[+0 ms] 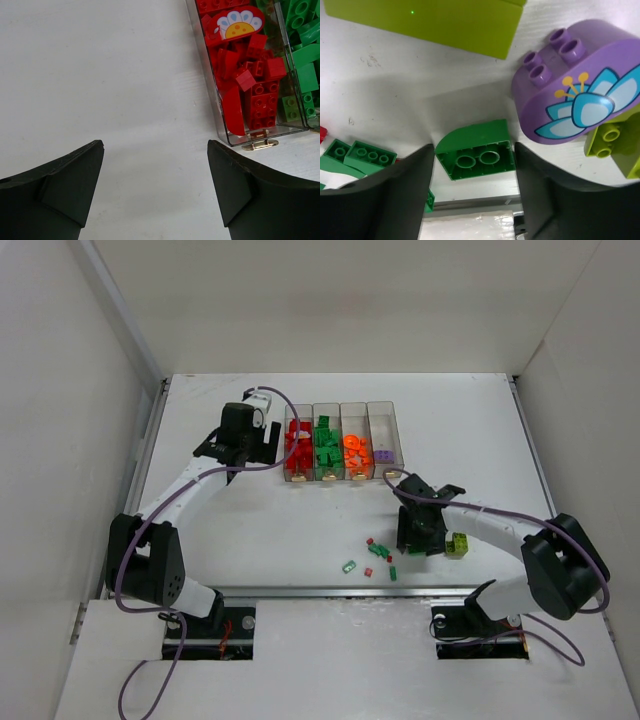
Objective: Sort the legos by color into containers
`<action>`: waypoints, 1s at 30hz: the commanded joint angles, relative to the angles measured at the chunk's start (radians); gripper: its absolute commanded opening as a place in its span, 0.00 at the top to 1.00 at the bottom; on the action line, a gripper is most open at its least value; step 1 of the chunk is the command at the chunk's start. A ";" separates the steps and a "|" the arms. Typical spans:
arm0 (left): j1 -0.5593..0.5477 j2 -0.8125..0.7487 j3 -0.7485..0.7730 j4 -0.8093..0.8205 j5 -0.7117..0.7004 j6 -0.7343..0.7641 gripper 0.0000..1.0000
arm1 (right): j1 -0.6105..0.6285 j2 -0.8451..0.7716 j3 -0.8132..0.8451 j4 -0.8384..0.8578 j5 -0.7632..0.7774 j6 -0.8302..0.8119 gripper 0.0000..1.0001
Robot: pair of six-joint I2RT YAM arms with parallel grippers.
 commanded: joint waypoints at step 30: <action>0.004 -0.053 0.020 0.013 -0.026 -0.005 0.18 | 0.062 0.440 0.924 0.193 0.203 -0.324 0.81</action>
